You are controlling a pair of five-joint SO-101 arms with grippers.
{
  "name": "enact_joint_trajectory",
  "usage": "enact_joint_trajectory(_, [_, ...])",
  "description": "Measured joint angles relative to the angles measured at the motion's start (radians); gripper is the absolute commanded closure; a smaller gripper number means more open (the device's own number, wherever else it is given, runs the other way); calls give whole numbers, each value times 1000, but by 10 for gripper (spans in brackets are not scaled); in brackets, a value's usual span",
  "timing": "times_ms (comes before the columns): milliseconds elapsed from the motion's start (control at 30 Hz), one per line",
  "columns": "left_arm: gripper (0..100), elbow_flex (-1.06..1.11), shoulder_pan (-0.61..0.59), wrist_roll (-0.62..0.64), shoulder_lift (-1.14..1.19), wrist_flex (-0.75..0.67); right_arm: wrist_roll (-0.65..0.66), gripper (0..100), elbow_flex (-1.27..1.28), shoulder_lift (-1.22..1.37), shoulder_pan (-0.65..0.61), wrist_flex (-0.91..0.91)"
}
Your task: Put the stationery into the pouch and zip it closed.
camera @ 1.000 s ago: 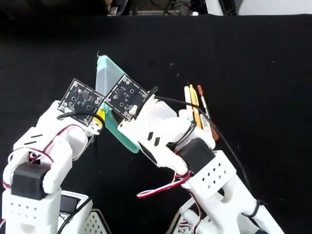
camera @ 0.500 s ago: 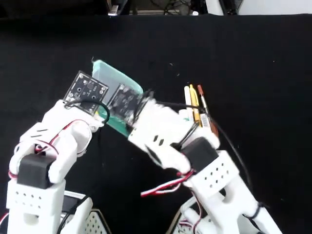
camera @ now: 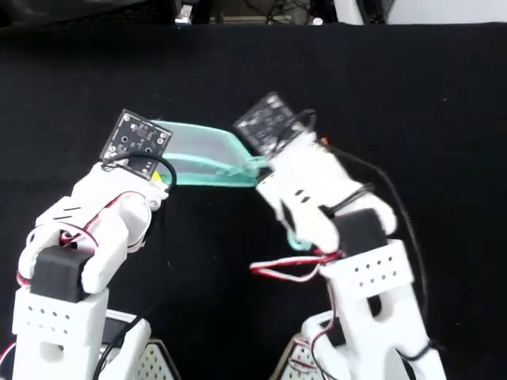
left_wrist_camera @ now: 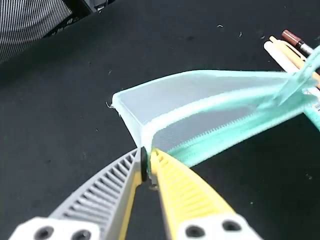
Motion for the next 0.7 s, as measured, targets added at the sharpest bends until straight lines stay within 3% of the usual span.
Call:
enact_joint_trajectory(200, [970, 0, 0, 17, 0, -18, 0, 986, 0, 0, 58, -68])
enact_joint_trajectory(500, [970, 69, 0, 149, 0, -141, -20, 986, 2, -28, 68, -120])
enact_joint_trajectory(700, [970, -18, 0, 199, 0, -60, -21, 986, -44, -135, 69, -107])
